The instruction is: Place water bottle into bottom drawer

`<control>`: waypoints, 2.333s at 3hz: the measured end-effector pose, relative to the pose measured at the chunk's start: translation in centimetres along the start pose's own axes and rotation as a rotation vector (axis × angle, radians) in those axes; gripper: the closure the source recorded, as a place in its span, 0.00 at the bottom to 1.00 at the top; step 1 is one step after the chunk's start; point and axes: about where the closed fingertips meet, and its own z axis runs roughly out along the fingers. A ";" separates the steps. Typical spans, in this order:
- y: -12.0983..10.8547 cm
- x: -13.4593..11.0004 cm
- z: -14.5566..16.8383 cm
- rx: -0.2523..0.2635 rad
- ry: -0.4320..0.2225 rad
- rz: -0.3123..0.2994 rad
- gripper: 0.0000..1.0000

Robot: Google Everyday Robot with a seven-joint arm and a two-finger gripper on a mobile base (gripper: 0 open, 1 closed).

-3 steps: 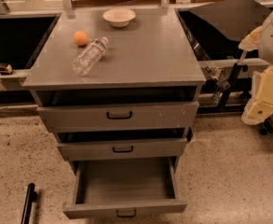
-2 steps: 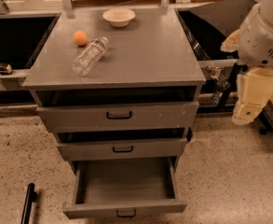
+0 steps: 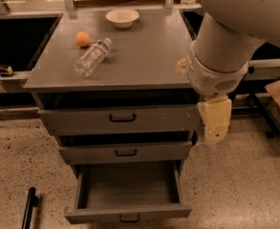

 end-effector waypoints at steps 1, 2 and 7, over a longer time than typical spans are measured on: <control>0.2 0.3 0.0 -0.004 0.003 0.006 0.00; -1.9 -0.3 0.8 -0.005 0.036 -0.096 0.00; -15.5 -10.0 5.7 0.005 0.143 -0.858 0.00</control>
Offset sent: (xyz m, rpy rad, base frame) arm 0.1080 0.0449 -0.0135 -0.3045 -0.0257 0.4353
